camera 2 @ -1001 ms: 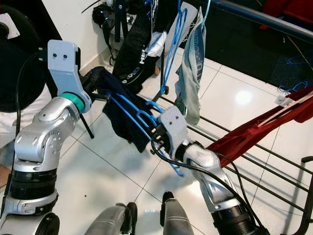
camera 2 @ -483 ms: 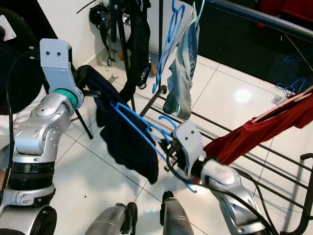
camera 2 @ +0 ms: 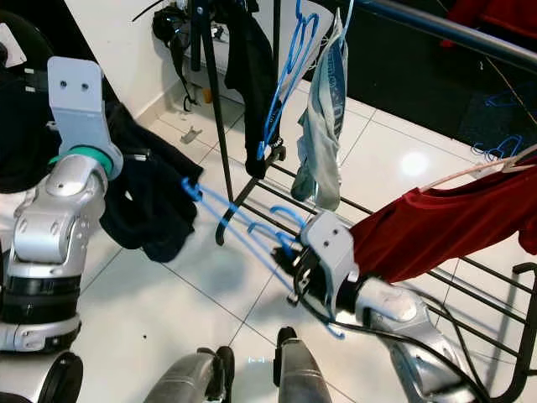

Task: Hang hanger

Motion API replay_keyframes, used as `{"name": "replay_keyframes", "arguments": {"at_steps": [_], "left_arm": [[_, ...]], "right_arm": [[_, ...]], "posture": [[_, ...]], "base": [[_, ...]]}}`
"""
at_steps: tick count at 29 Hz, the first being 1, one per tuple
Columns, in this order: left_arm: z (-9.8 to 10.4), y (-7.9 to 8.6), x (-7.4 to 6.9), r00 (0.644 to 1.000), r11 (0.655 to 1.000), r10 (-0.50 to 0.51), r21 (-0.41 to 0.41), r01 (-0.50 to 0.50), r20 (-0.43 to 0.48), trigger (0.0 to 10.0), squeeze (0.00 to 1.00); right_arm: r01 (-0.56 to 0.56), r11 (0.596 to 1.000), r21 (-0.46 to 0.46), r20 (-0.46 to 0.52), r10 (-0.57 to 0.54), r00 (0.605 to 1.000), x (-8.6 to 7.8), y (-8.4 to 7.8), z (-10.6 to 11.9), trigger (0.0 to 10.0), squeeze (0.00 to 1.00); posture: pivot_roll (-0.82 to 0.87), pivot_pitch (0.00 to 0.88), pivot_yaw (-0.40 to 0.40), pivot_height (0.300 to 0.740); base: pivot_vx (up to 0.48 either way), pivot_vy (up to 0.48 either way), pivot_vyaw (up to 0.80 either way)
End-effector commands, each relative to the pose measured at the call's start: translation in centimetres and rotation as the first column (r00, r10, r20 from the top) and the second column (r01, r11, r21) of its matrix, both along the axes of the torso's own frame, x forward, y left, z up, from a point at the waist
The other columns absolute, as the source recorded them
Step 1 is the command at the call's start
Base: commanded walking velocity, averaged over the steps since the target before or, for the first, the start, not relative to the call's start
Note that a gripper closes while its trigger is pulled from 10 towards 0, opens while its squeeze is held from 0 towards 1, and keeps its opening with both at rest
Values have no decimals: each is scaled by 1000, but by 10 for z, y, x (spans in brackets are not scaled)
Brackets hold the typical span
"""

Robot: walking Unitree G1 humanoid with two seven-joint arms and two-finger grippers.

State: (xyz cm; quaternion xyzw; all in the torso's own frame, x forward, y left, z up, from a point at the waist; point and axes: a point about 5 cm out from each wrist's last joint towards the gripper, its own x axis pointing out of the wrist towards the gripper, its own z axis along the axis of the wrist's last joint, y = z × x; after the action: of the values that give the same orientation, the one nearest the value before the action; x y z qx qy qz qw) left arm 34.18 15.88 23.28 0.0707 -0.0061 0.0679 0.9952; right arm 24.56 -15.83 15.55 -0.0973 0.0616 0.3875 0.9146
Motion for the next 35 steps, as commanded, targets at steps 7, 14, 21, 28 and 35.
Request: {"name": "replay_keyframes", "arguments": {"at_steps": [7,14,21,28,35], "left_arm": [[-2,-7,-3,1000,999,-11,-30,11,-4,10000,0],[1,-15,-1,1000,998,-28,-50,28,11,10000,0],[11,-20,-3,998,996,-51,-75,54,39,10000,0],[28,-22,-12,993,989,-82,-118,92,88,10000,0],[40,-27,-16,987,978,-109,-163,128,122,10000,0]], "right_arm": [[-191,980,59,-69,195,978,-21,25,0,10000,0],[-233,972,16,-156,232,960,-31,24,-16,10000,0],[-169,984,-51,-189,156,969,-22,16,-33,10000,0],[-73,995,-67,-150,62,987,1,13,-35,10000,0],[72,994,-88,-94,-80,992,30,10,-35,10000,0]], "posture": [[-105,224,101,740],[-110,229,91,740],[-100,229,92,740],[-83,230,89,740],[-75,226,88,740]], "base": [[0,0,0],[0,0,0],[0,0,0],[0,0,0],[0,0,0]]}}
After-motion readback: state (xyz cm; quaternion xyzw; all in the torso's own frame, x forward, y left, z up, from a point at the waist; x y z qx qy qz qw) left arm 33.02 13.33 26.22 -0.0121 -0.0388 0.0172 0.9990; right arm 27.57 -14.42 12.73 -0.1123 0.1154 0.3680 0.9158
